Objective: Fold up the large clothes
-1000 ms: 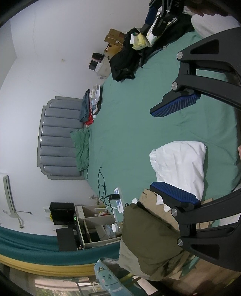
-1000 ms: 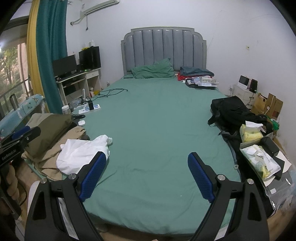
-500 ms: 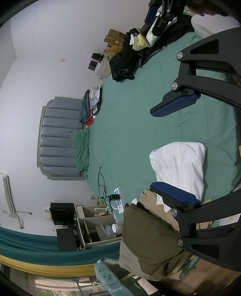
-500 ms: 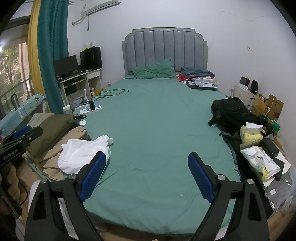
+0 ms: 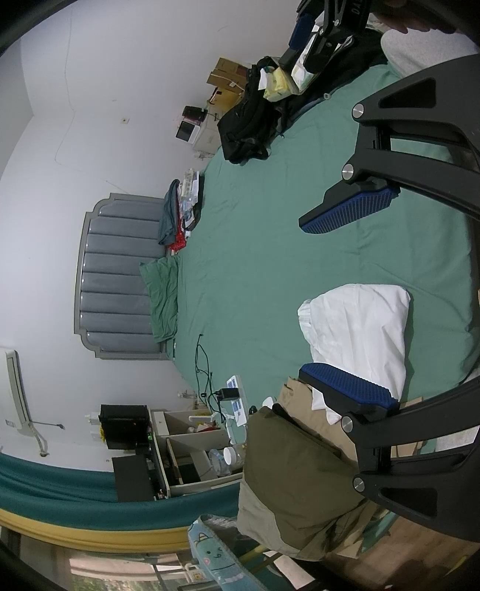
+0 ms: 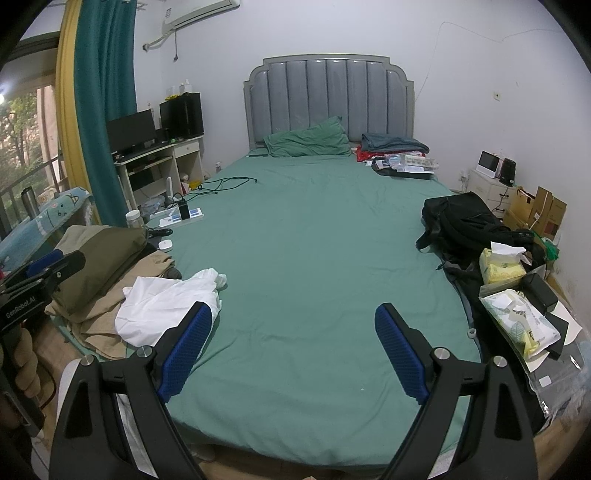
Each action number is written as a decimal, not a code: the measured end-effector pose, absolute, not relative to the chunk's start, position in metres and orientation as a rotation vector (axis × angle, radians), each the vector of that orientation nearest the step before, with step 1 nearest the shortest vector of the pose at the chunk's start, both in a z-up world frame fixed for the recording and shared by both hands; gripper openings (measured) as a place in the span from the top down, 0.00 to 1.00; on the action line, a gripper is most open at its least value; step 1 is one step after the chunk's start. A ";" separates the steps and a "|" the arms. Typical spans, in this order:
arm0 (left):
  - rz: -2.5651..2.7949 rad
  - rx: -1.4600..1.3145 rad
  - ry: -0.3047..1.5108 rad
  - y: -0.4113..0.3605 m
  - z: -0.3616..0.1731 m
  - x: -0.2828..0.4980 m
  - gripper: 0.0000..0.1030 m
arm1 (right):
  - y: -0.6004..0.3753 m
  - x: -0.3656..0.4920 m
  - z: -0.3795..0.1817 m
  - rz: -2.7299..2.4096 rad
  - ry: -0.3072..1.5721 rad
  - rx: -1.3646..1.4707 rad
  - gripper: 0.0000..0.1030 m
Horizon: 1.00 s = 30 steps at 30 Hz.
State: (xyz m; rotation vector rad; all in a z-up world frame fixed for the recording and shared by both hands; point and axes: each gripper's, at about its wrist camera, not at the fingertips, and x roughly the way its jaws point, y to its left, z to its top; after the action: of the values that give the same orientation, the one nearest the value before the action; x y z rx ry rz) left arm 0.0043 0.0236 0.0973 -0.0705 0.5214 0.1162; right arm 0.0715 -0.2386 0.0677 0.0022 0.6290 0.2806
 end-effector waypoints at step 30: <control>0.114 -0.068 0.524 0.022 0.098 0.005 0.26 | -0.237 0.071 0.068 0.279 0.632 0.002 0.13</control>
State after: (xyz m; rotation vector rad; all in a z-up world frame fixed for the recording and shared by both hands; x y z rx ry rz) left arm 0.0050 0.0219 0.0980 -0.0684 0.5244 0.1144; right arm 0.0706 -0.2367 0.0678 0.0019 0.6316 0.2787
